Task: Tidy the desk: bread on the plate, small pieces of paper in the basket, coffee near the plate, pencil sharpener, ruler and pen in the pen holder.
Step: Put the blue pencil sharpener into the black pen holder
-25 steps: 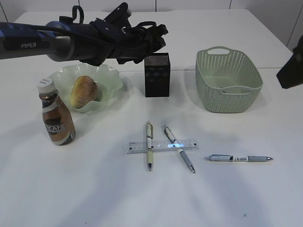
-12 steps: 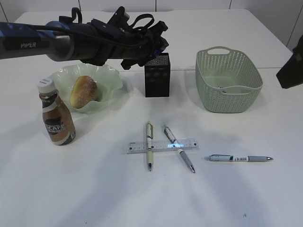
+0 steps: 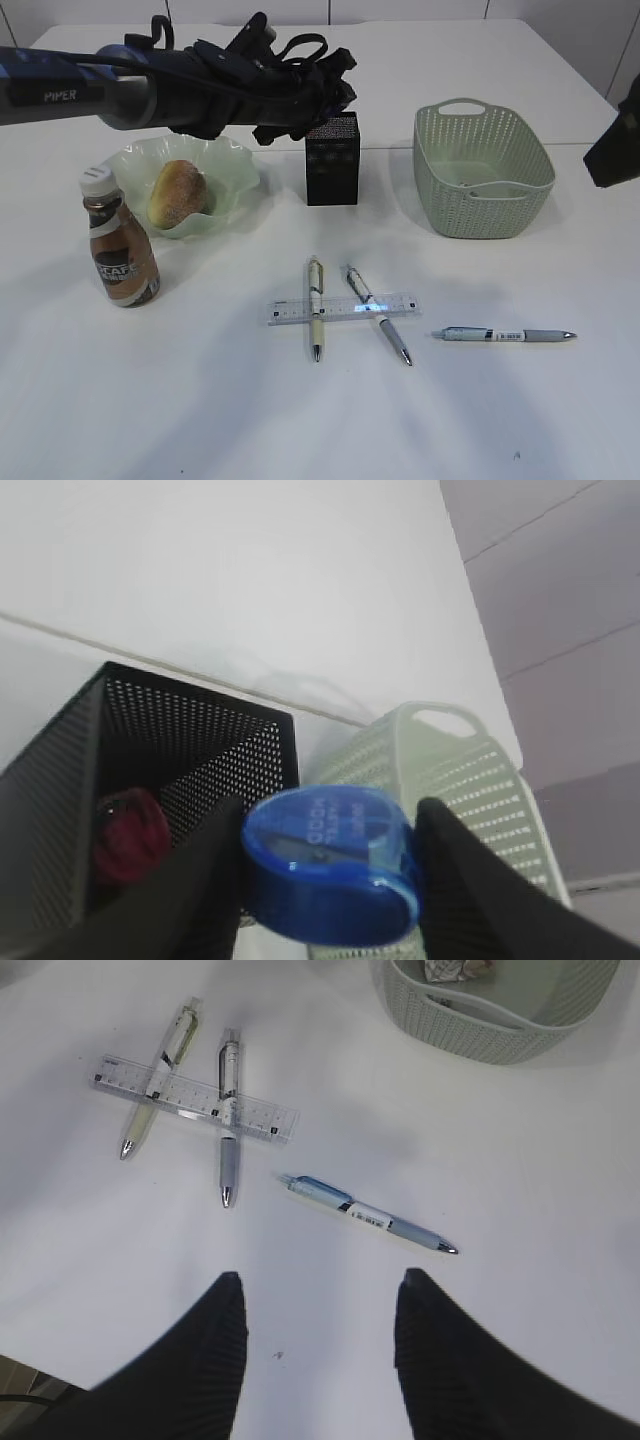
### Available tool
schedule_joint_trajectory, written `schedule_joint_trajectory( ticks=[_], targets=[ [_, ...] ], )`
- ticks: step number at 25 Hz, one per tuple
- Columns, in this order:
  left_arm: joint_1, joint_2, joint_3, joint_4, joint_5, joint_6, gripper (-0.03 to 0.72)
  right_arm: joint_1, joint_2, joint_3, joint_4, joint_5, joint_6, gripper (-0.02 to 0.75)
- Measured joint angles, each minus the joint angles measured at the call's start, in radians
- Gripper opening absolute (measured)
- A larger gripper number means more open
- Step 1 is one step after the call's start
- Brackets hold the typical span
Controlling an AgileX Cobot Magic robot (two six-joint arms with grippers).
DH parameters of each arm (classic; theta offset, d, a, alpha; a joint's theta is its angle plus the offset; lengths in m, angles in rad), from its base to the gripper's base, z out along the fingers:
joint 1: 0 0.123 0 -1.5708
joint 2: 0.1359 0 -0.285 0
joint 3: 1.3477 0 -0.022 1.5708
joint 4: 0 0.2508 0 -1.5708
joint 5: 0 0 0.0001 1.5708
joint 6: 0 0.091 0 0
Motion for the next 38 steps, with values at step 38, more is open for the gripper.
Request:
schedule_joint_trajectory(
  ticks=[38],
  targets=[
    [-0.004, 0.017, -0.002, 0.382, -0.069, 0.097, 0.342, 0.000, 0.000, 0.000, 0.022, -0.002, -0.010, 0.388]
  ],
)
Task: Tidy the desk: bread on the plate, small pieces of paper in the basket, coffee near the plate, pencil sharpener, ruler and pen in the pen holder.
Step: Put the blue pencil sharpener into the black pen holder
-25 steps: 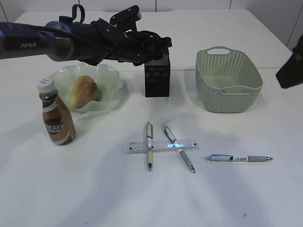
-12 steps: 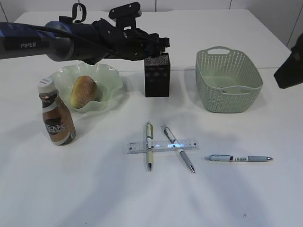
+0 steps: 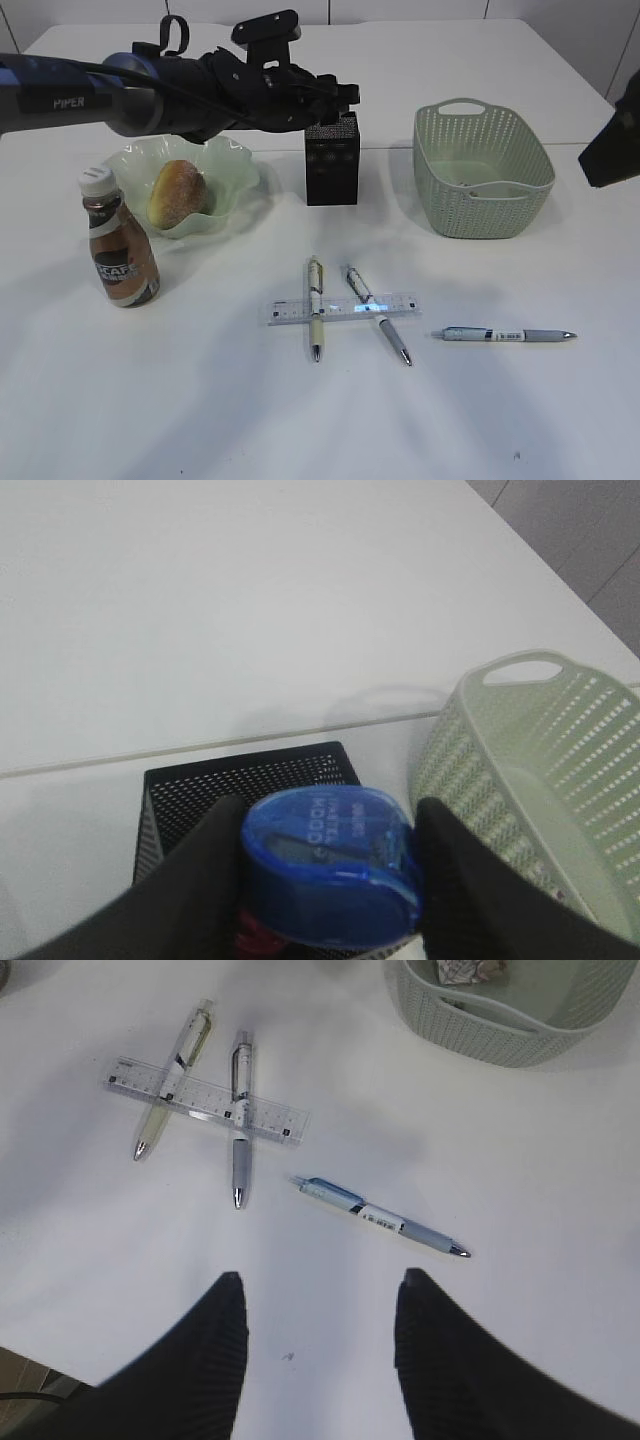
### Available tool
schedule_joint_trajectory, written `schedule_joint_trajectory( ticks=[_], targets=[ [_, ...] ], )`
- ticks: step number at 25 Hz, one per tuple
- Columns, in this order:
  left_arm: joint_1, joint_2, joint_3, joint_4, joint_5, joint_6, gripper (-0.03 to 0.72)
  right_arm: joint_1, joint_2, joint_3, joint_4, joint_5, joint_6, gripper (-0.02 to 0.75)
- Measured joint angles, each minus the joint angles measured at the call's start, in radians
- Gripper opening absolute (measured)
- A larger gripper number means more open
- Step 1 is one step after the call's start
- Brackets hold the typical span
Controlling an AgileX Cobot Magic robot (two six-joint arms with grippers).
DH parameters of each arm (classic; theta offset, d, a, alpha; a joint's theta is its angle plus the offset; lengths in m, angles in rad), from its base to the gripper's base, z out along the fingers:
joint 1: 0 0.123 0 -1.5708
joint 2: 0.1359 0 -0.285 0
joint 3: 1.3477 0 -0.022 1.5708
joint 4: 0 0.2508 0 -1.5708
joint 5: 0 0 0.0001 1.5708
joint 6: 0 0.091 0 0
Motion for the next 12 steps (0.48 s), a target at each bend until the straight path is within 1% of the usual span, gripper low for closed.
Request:
schedule_joint_trajectory(
  ticks=[12],
  targets=[
    [-0.010, 0.000, 0.000, 0.000, -0.010, 0.000, 0.342, 0.000, 0.000, 0.000, 0.000, 0.000, -0.001, 0.388]
  ],
)
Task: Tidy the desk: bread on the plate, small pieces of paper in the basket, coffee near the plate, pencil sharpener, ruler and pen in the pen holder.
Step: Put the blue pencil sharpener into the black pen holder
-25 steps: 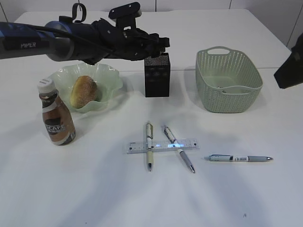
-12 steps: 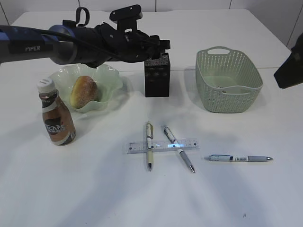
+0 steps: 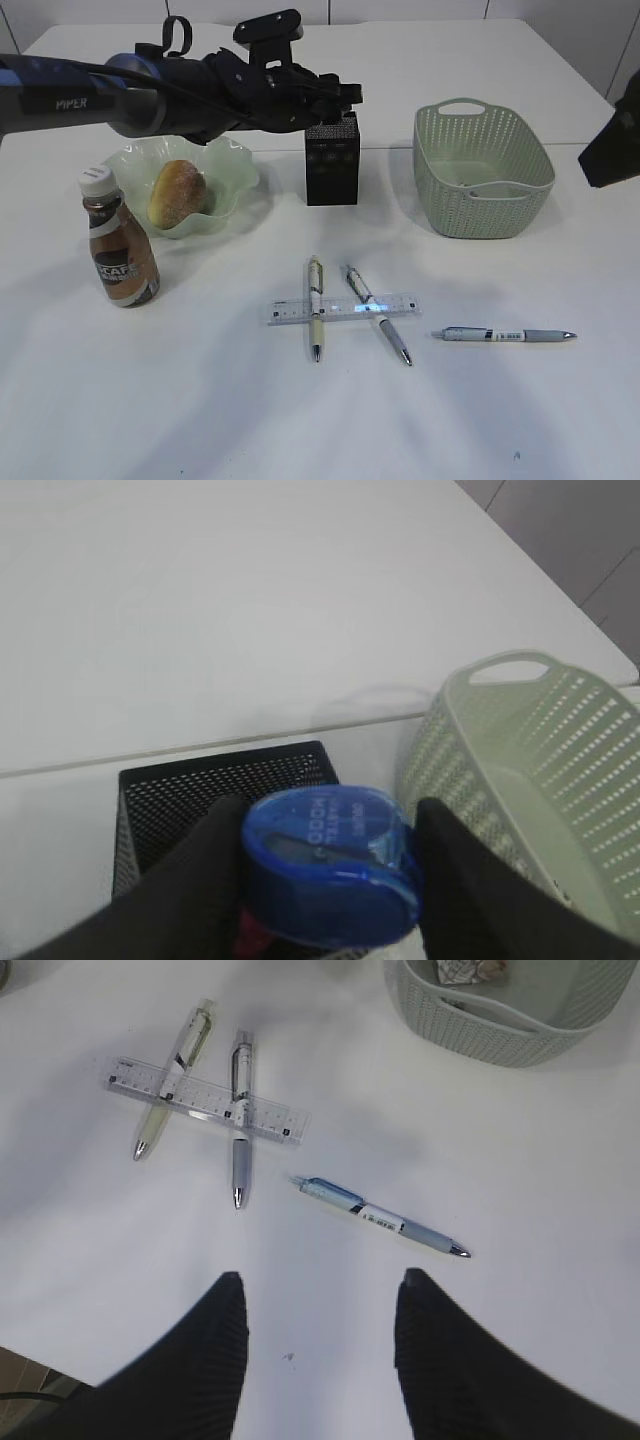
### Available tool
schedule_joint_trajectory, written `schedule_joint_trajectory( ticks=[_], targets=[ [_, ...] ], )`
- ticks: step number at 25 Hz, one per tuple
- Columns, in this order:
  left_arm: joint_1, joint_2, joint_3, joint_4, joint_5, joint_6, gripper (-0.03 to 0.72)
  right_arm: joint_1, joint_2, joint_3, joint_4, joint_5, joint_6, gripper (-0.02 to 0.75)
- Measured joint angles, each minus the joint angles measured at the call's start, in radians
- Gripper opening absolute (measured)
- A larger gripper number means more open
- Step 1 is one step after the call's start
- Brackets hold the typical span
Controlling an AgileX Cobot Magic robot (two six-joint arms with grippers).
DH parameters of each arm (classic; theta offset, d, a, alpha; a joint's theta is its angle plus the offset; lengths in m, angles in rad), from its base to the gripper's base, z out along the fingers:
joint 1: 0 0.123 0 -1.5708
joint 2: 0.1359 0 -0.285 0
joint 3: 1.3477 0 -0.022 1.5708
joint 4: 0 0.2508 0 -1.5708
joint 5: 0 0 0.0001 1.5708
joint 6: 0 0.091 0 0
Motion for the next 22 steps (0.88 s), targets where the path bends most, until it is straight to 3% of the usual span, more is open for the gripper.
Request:
schedule_joint_trajectory(
  ticks=[12, 18, 22],
  targets=[
    [-0.008, 0.000, 0.000, 0.000, 0.000, 0.000, 0.391, 0.000, 0.000, 0.000, 0.000, 0.000, 0.000, 0.388],
    [-0.008, 0.000, 0.000, 0.000, 0.000, 0.000, 0.488, 0.000, 0.000, 0.000, 0.001, 0.000, 0.000, 0.387],
    [-0.008, 0.000, 0.000, 0.000, 0.000, 0.000, 0.505, 0.000, 0.000, 0.000, 0.003, 0.000, 0.000, 0.387]
  ],
)
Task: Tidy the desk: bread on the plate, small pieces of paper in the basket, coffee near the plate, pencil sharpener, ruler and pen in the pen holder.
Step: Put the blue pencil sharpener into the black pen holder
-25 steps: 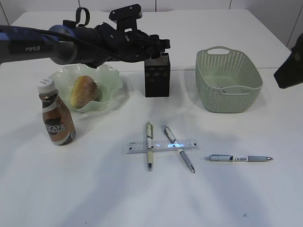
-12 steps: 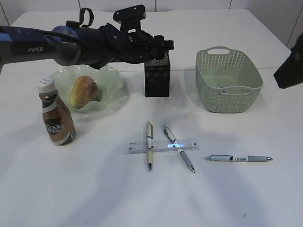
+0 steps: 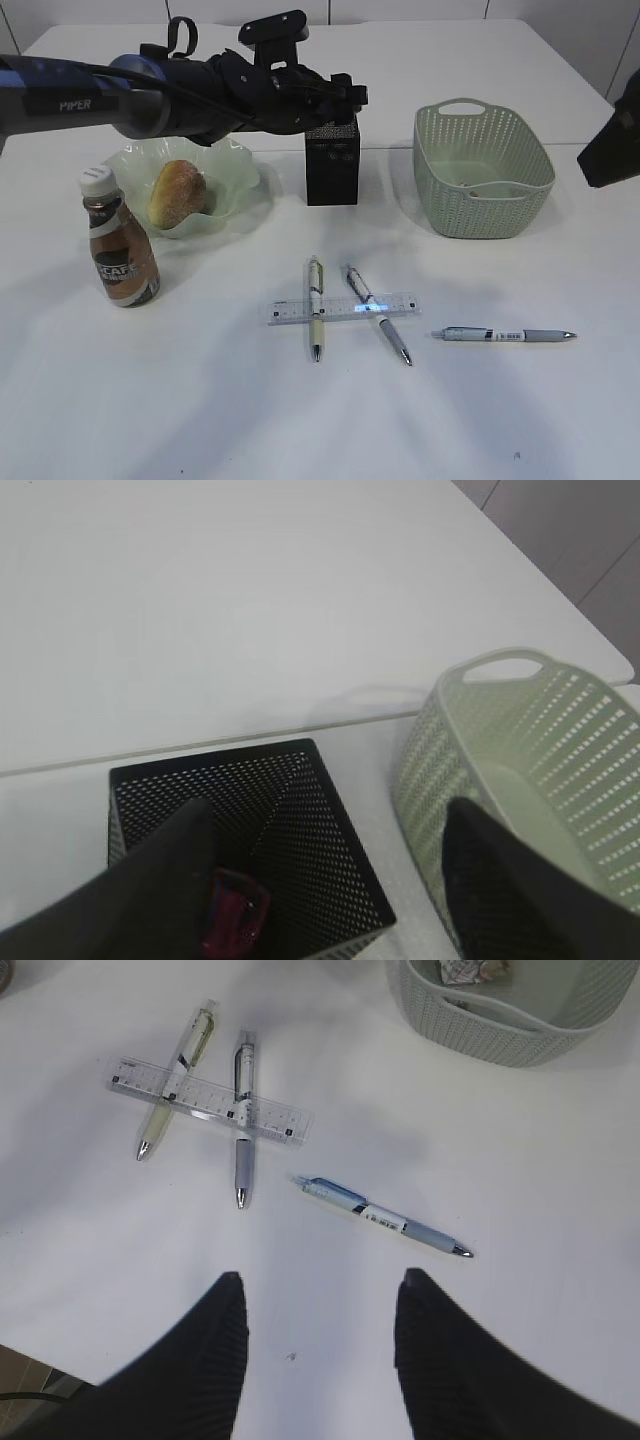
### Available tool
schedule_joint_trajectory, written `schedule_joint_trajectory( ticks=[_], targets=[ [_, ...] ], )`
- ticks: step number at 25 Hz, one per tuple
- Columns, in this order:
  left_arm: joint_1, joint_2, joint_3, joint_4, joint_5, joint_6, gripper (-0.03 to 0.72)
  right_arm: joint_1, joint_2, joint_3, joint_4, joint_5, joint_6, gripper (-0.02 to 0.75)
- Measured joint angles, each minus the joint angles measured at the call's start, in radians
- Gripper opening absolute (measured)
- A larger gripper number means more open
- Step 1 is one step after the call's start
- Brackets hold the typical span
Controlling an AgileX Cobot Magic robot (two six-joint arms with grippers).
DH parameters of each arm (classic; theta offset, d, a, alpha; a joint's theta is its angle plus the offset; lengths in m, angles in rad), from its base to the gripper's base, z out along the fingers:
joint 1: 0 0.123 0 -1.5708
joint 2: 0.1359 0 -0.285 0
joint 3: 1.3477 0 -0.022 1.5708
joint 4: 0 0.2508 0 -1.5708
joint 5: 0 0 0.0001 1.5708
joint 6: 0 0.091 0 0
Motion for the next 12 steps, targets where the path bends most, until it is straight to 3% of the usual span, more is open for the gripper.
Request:
schedule_joint_trajectory(
  ticks=[6, 12],
  targets=[
    [0.000, -0.005, 0.000, 0.016, 0.052, 0.000, 0.507, 0.000, 0.000, 0.000, 0.002, 0.000, 0.000, 0.388],
    [0.002, -0.091, 0.000, 0.156, 0.170, 0.000, 0.507, 0.000, 0.000, 0.000, 0.002, 0.000, 0.000, 0.387]
  ],
)
